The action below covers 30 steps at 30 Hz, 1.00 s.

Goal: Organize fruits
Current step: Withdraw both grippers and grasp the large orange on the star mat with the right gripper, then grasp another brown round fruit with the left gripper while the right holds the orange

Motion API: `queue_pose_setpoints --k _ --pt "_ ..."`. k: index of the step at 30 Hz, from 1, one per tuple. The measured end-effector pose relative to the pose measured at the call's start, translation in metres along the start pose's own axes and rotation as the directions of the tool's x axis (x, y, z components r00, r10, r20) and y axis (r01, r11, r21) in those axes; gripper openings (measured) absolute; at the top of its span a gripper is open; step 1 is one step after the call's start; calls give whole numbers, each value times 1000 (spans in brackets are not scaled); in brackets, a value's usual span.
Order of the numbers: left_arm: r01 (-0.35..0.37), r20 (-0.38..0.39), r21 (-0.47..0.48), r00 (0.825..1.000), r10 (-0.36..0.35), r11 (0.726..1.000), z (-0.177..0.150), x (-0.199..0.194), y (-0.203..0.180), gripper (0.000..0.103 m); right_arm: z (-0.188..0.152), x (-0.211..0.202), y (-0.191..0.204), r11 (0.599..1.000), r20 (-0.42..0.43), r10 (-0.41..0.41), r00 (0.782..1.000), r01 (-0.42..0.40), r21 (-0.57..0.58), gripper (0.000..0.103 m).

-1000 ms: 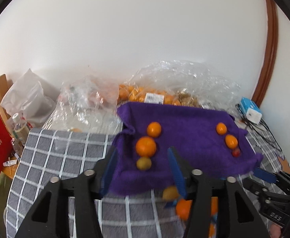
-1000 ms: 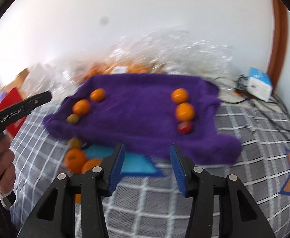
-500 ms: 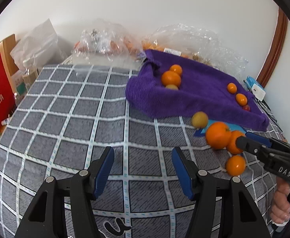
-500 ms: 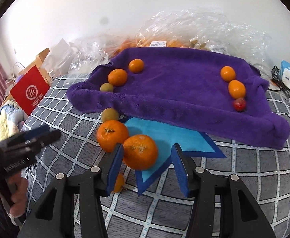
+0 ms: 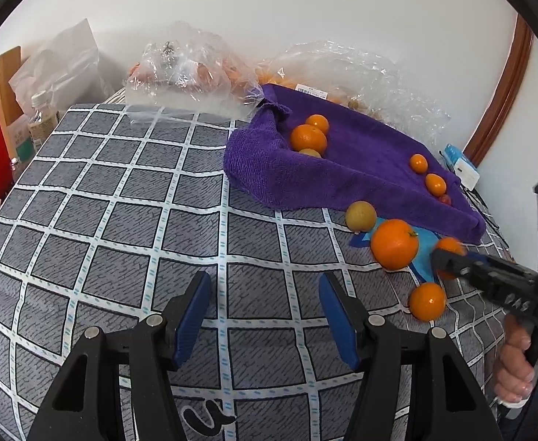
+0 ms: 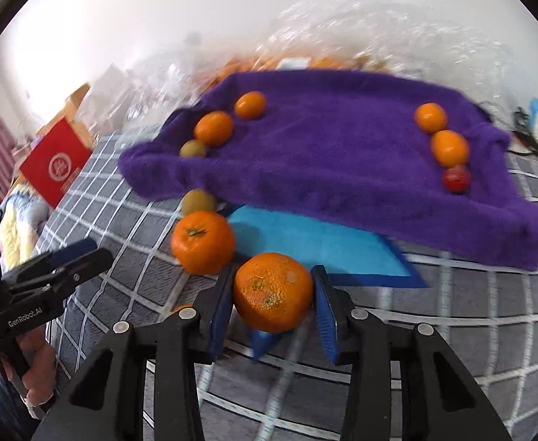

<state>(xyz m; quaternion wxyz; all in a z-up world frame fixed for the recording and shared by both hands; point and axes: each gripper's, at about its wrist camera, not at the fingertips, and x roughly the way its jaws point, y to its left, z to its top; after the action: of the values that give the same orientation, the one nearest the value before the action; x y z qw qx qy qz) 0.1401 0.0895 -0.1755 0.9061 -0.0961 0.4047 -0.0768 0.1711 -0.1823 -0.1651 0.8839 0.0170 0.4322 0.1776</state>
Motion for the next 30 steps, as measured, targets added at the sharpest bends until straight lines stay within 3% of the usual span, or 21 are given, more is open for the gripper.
queue_pose_setpoints --k 4,9,23,26,30 --pt "-4 -3 2 1000 4 1000 0 0 -1 59 -7 -24 -32 995 49 -98 994 98 14 41" --pt "-27 -2 1 1000 27 1000 -1 1 -1 59 -18 -21 -71 988 -2 -141 990 141 65 41" --pt "-134 -33 56 990 136 989 -1 4 -12 59 -31 -29 -90 984 55 -139 989 131 124 42" --pt "-85 -57 21 995 86 996 8 3 -18 58 -32 -33 -93 978 71 -170 983 159 138 42" --pt "-7 -35 25 999 8 1000 30 4 -41 58 -32 -31 -89 978 67 -180 981 171 120 42"
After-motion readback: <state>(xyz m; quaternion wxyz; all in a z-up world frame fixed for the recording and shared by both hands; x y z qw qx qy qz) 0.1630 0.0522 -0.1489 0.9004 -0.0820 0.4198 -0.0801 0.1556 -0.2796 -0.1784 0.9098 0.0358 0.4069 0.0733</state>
